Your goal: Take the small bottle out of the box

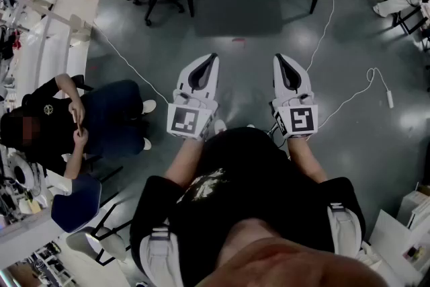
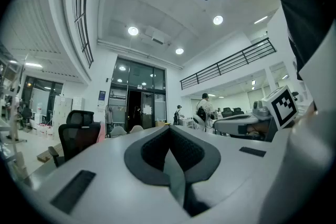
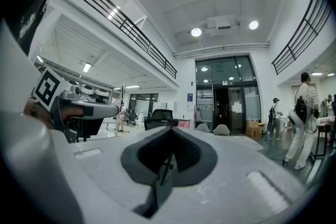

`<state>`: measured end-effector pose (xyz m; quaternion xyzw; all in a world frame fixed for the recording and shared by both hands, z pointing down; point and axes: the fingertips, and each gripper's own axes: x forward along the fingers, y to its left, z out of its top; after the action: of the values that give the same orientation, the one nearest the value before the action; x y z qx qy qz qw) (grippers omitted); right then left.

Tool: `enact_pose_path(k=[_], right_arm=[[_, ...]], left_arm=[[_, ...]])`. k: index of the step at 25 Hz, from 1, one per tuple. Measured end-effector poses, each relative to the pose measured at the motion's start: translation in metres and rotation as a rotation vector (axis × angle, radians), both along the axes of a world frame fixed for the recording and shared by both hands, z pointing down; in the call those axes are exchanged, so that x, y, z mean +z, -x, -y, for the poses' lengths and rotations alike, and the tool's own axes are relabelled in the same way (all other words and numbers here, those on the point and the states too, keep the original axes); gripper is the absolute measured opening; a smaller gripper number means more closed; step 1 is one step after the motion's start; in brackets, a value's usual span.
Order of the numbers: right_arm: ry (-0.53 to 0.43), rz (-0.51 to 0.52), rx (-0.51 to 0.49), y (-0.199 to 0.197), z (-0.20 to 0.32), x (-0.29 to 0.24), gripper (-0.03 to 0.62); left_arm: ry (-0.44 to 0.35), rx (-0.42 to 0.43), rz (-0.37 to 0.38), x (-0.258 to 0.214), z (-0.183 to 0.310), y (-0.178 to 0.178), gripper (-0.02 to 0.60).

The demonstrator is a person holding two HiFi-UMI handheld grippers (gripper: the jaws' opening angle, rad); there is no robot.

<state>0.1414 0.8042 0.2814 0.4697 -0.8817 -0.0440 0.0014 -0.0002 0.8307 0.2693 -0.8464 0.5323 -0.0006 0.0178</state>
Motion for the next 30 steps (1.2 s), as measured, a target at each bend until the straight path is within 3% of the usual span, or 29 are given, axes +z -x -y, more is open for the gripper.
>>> enact_pose_path(k=[3,13,19,27,30], right_arm=[[0.003,0.04,-0.007,-0.009,0.003,-0.006,-0.007],[-0.042,0.014,-0.015,-0.036,-0.021,0.006,-0.006],[-0.039,0.029,-0.001,-0.056,-0.031,0.012,-0.006],[-0.048,0.02,0.002,-0.072,-0.043,0.019,-0.006],[-0.076,0.016,-0.016,-0.07,-0.047,0.014,-0.006]], left_arm=[[-0.046,0.0,0.025,0.002,-0.001,-0.004,0.009],[-0.041,-0.007,0.037,0.023,-0.018,-0.035,0.009],[0.007,-0.007,0.001,0.02,-0.026,-0.058,0.009],[-0.002,-0.006,-0.037,0.02,-0.039,-0.076,0.009],[-0.031,-0.009,-0.019,0.021,-0.042,-0.075,0.009]])
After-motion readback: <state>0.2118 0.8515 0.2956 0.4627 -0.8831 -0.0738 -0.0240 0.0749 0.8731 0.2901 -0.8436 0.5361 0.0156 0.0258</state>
